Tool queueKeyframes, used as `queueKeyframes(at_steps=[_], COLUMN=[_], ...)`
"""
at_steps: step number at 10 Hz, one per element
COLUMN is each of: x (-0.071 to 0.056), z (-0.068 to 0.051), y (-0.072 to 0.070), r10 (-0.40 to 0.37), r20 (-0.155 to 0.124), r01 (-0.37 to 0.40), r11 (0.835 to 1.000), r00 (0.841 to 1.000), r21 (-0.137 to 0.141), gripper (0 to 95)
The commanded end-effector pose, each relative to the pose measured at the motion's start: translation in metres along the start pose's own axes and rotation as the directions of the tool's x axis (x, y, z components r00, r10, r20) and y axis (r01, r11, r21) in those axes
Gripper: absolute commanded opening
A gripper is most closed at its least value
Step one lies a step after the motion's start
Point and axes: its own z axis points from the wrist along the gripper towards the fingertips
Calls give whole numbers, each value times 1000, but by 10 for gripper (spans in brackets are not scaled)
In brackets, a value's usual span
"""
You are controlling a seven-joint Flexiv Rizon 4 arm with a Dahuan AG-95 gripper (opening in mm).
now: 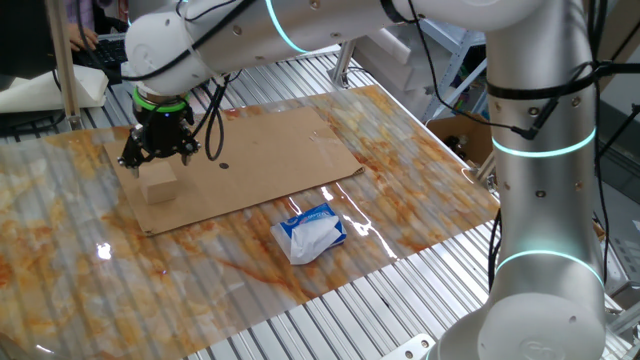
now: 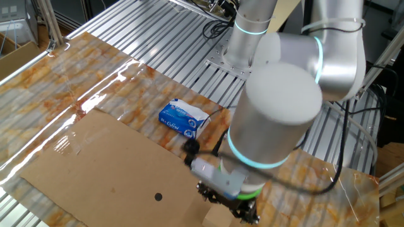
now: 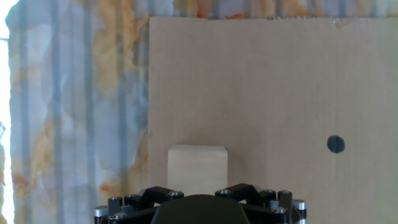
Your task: Grab the block and place it at the designated location
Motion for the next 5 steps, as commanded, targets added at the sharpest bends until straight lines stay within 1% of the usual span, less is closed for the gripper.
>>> queueKeyframes(at_steps=[1, 3, 5], x=[-3, -7, -8], z=[8, 19, 21], y=[2, 5, 6], r10=[10, 23, 28], r20=[6, 9, 3], r01=[-10, -23, -28], r11=[1000, 1000, 1000], r00=[1000, 1000, 1000], r21=[4, 8, 8], gripper=[950, 950, 950])
